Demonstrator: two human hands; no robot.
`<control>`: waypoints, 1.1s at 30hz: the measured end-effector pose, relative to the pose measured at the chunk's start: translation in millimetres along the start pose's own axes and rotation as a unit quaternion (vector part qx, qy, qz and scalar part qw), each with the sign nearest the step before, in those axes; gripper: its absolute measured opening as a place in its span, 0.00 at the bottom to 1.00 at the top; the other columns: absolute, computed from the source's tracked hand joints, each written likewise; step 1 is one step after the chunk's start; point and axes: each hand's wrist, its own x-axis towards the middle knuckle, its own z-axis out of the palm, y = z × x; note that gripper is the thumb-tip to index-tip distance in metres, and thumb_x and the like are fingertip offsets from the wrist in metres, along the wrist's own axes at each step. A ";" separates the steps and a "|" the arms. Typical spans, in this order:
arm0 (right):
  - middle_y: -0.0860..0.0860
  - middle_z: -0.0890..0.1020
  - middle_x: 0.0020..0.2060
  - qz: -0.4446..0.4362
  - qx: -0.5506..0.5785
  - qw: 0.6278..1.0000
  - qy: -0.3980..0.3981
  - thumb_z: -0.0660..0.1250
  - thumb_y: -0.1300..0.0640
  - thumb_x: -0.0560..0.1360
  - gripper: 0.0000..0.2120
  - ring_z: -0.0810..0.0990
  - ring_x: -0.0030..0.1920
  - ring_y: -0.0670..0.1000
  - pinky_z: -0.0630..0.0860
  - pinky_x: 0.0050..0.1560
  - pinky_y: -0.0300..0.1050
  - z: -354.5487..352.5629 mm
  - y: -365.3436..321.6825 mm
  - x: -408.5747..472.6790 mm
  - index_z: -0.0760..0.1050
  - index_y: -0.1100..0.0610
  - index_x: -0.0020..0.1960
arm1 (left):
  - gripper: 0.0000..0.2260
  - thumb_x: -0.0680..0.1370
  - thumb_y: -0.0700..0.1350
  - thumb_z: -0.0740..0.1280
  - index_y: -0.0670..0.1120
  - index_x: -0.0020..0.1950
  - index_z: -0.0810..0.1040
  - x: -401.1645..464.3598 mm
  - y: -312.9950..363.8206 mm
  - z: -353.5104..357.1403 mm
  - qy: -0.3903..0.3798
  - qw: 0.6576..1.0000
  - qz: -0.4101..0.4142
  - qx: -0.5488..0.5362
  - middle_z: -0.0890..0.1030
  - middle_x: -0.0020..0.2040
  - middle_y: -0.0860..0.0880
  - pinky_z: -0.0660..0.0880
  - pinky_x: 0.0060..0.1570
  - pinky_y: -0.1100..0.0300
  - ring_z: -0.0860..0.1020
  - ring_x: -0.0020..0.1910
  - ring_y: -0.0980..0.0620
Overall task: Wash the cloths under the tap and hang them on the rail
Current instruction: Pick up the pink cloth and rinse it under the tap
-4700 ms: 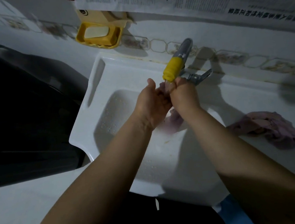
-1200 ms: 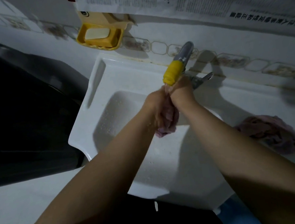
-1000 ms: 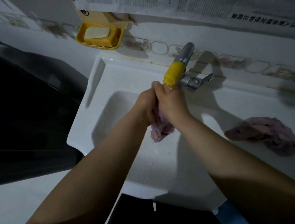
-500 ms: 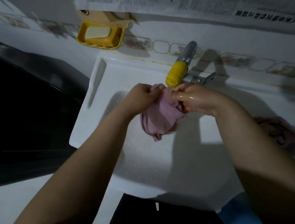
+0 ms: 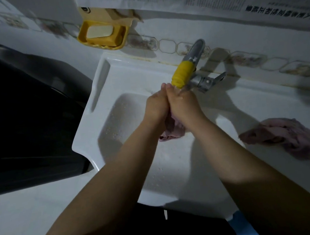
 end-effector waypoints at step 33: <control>0.49 0.72 0.28 -0.098 0.014 0.995 -0.025 0.60 0.51 0.80 0.17 0.71 0.31 0.46 0.65 0.33 0.40 -17.1 6.3 -22.0 0.69 0.54 0.34 | 0.15 0.83 0.44 0.54 0.39 0.46 0.77 -13.8 -11.9 -14.8 0.033 0.993 -0.015 -0.114 0.82 0.42 0.37 0.79 0.40 0.59 0.81 0.44 0.43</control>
